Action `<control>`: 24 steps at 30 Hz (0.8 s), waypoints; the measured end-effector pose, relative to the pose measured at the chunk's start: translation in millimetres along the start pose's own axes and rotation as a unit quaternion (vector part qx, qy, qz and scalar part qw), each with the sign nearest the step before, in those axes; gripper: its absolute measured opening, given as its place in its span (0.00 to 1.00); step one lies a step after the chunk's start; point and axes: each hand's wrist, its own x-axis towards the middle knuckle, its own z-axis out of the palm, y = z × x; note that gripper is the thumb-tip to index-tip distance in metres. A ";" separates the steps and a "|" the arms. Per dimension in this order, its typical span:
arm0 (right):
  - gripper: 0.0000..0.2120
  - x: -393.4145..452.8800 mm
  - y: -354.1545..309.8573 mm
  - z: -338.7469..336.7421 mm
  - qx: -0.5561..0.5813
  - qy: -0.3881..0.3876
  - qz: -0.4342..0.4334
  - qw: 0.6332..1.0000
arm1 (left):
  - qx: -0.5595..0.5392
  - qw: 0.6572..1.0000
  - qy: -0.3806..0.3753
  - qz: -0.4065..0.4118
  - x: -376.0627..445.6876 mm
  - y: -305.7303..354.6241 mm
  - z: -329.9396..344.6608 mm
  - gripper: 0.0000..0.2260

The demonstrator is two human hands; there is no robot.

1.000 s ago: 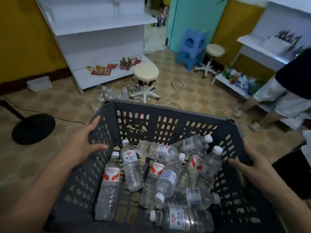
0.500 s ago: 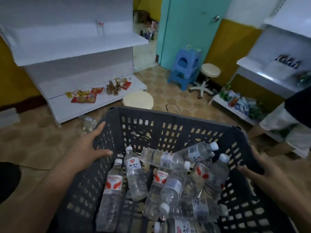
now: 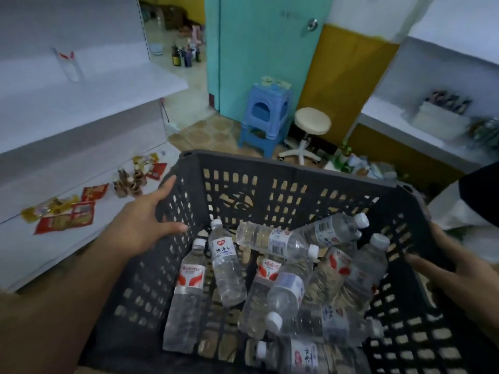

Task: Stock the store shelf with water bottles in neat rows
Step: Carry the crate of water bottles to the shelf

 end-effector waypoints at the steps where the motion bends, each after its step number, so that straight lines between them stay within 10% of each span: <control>1: 0.46 38.1 -11.5 3.6 0.008 -0.017 0.007 1.000 | 0.000 1.000 -0.008 -0.006 36.6 0.9 7.4 0.45; 13: 0.37 400.4 -221.1 -42.1 0.015 -0.019 -0.114 0.993 | -0.083 0.992 0.080 -0.053 342.6 70.9 1.9 0.44; 24: 0.34 646.1 -390.8 48.1 0.020 -0.134 -0.119 0.984 | -0.102 0.977 0.112 -0.146 554.7 -3.4 24.4 0.46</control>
